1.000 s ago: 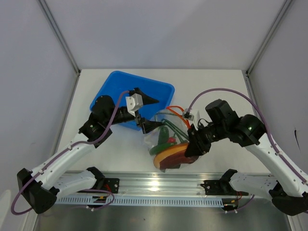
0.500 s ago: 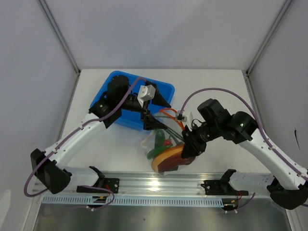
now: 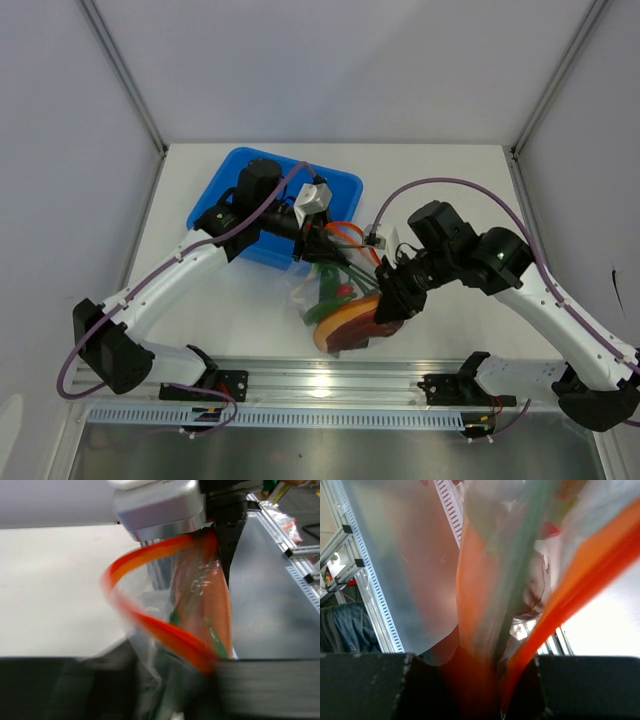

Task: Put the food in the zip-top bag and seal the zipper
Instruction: Adjust the zipper food storage bag at the center of the board.

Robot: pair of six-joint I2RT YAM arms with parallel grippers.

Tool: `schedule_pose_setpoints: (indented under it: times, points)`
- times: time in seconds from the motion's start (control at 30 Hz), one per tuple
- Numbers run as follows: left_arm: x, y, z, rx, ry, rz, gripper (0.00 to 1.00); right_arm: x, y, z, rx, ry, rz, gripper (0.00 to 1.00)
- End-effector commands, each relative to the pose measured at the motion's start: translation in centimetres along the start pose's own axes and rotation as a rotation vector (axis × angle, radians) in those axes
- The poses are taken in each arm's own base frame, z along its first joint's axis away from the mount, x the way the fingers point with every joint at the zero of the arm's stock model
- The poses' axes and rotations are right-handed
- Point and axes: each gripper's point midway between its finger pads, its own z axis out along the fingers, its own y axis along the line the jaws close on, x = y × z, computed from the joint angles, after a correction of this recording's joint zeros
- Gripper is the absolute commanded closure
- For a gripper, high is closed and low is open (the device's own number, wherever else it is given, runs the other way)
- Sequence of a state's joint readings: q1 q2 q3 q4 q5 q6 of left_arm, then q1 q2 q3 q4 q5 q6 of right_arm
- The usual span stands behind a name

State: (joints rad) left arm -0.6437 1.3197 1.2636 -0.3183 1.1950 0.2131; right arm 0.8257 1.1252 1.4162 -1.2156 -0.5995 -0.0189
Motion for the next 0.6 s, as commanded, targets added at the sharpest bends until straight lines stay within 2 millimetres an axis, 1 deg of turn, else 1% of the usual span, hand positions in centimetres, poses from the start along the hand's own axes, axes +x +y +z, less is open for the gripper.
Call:
schedule_pose_setpoints:
  times: [0.0,0.03,0.07,0.1,0.13,0.17,0.23,0.27,0.3,0.33,0.37,0.4,0.43,0.47,0.5,0.53,0.57]
  points:
    - [-1.3,-0.1,0.3,0.035,-0.016,-0.015,0.84,-1.8,0.4,-0.5,0.007,-0.057,-0.043,1.0]
    - [-1.4,-0.2,0.3,0.038,-0.023,-0.01,0.9,-1.7,0.3,-0.5,0.008,-0.053,-0.039,1.0]
    - [-1.2,-0.1,0.5,0.033,-0.036,-0.022,0.98,-1.8,0.2,-0.5,0.014,-0.055,-0.037,1.0]
    - [-1.3,0.0,0.4,0.022,-0.043,-0.022,1.0,-1.8,0.1,-0.5,0.019,-0.053,-0.035,0.99]
    - [-1.7,-0.4,0.2,0.019,-0.055,-0.005,0.99,-1.7,0.0,-0.4,0.026,-0.047,-0.029,0.98]
    - [-1.3,-0.4,0.2,0.011,-0.055,-0.012,0.99,-1.8,-0.4,-0.4,0.049,-0.05,-0.026,0.9]
    - [-1.2,-0.2,0.0,-0.031,-0.063,-0.02,0.99,-2.0,-0.9,-0.5,0.081,-0.064,-0.02,0.82]
    - [-1.1,-0.1,-0.2,-0.051,-0.065,-0.031,0.99,-2.1,-1.1,-0.5,0.095,-0.07,-0.003,0.69]
    - [-1.2,0.1,-0.3,-0.065,-0.067,-0.033,0.99,-2.4,-1.5,-0.6,0.123,-0.085,0.004,0.6]
    - [-1.1,0.2,-0.5,-0.092,-0.072,-0.063,1.0,-2.5,-1.7,-0.8,0.139,-0.098,0.01,0.44]
    - [-1.1,0.4,-0.7,-0.112,-0.075,-0.078,1.0,-2.7,-1.8,-0.9,0.154,-0.108,0.015,0.37]
    - [-1.2,0.6,-0.9,-0.135,-0.082,-0.116,0.99,-3.0,-2.4,-1.1,0.197,-0.13,0.036,0.3]
    - [-1.3,0.9,-1.1,-0.167,-0.089,-0.132,0.99,-3.4,-2.9,-1.3,0.228,-0.147,0.051,0.09]
    - [-1.3,1.0,-1.2,-0.183,-0.097,-0.181,0.99,-3.6,-3.3,-1.7,0.267,-0.173,0.067,0.01]
    - [-1.1,1.4,-1.4,-0.207,-0.103,-0.21,0.99,-3.8,-4.2,-2.0,0.317,-0.193,0.101,0.01]
    - [-1.0,2.0,-1.6,-0.248,-0.114,-0.234,0.99,-4.0,-4.6,-2.4,0.334,-0.211,0.123,0.01]
    - [-1.1,1.6,-1.7,-0.245,-0.131,-0.268,0.99,-4.2,-4.7,-3.0,0.343,-0.242,0.138,0.01]
